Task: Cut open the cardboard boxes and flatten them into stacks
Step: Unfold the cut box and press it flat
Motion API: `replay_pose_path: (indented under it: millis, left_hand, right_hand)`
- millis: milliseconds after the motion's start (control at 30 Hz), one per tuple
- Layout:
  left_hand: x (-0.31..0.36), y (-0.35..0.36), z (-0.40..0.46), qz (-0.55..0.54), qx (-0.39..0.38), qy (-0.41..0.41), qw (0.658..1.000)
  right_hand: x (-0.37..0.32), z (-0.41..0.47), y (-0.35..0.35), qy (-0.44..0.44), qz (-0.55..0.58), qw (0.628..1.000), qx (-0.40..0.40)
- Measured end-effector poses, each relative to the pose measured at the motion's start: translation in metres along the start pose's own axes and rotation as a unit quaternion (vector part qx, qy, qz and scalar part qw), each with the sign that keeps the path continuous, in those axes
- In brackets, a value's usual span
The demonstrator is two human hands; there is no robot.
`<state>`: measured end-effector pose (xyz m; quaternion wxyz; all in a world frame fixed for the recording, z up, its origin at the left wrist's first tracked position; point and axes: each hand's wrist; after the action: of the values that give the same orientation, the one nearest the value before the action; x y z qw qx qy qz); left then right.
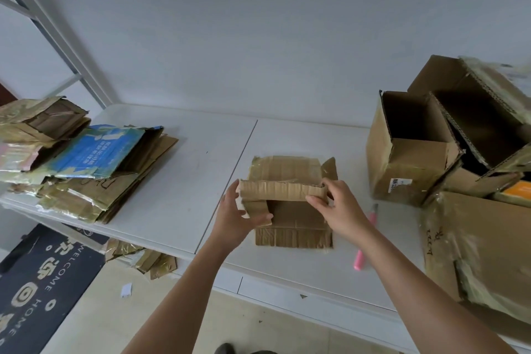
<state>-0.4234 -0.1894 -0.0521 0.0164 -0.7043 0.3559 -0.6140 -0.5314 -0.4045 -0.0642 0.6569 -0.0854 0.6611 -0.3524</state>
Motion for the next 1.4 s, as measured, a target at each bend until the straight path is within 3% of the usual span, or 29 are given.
replay_pose_path:
  millis: [100,233,333,433,567,667,767,933,1033,1167,1233,1333,1400]
  left_hand:
    - [0.009,0.015,-0.005,-0.017,0.065,-0.049,0.997]
    - [0.017,0.026,-0.006,0.048,0.149,-0.121,0.98]
    - [0.02,0.021,-0.007,-0.005,0.095,-0.125,0.988]
    - [0.012,0.0,-0.005,-0.188,-0.008,-0.168,0.968]
    - [0.002,-0.024,-0.002,-0.341,-0.053,-0.284,0.895]
    - [0.003,-0.031,0.001,-0.251,-0.065,-0.311,0.914]
    - [0.011,-0.034,0.006,-0.128,-0.098,-0.315,0.935]
    - [0.017,-0.035,0.008,-0.068,-0.201,-0.25,0.945]
    - [0.016,-0.028,0.008,-0.06,-0.143,-0.187,0.97]
    - [0.025,-0.023,0.005,-0.097,-0.027,-0.047,0.994]
    - [0.03,-0.025,0.004,-0.092,0.007,-0.015,0.996]
    - [0.026,-0.029,0.007,-0.16,0.014,-0.069,0.985]
    - [0.027,-0.03,0.005,-0.248,-0.007,-0.126,0.961]
  right_hand:
    - [-0.004,0.002,0.0,-0.002,-0.005,1.0,0.002]
    - [-0.006,0.001,0.001,-0.014,0.001,1.0,-0.004]
    - [-0.01,0.001,-0.004,-0.036,-0.01,0.999,0.016]
    - [-0.014,-0.001,-0.016,-0.065,-0.028,0.996,0.046]
    - [-0.015,-0.008,-0.015,-0.044,-0.08,0.989,-0.113]
    - [-0.015,-0.014,-0.006,0.003,-0.025,0.982,-0.19]
    - [-0.023,-0.013,-0.008,0.05,0.087,0.989,-0.108]
    - [-0.029,-0.001,-0.017,0.163,0.218,0.962,0.03]
    - [-0.031,0.0,-0.022,0.186,0.287,0.937,0.073]
    - [-0.036,0.007,-0.042,0.2,0.416,0.876,0.141]
    - [-0.042,0.008,-0.051,0.2,0.409,0.879,0.138]
    - [-0.047,0.005,-0.053,0.177,0.328,0.918,0.135]
    - [-0.044,0.002,-0.048,0.157,0.342,0.914,0.151]
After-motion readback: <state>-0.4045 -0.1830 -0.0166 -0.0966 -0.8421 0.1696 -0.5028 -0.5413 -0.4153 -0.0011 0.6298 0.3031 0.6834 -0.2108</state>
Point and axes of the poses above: each hand's wrist, its own z-axis towards the middle knuckle, its own y-axis out of the palm, x = y × z, and after that the axes turned 10 degrees about -y, right-handed
